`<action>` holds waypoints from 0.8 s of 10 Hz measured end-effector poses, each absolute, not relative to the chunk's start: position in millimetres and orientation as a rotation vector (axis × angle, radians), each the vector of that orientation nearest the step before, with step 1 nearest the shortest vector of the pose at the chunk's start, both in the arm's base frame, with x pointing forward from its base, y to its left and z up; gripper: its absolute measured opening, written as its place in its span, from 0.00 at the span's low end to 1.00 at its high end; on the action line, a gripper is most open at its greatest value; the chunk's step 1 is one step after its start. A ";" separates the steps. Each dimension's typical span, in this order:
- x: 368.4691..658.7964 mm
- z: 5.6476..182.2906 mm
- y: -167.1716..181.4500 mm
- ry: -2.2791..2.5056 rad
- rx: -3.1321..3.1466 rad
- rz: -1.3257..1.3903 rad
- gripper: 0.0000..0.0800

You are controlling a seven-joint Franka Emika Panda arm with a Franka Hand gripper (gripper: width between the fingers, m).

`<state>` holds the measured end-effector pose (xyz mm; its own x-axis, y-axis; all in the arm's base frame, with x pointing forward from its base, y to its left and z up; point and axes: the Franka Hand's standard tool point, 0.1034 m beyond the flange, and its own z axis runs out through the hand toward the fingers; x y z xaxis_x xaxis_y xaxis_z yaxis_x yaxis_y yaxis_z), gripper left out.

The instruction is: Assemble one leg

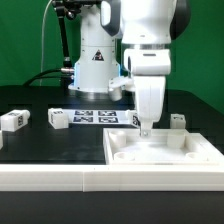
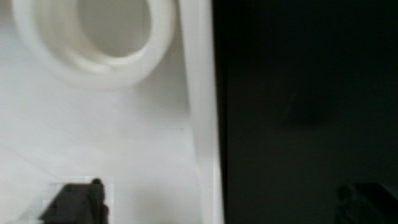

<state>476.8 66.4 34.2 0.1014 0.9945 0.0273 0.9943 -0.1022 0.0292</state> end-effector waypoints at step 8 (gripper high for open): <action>457.6 45.3 75.3 1.474 2.768 0.136 0.81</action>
Offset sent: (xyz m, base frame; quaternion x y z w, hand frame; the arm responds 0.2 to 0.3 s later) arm 0.0000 0.0000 0.0000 0.0000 0.0000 0.0000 1.0000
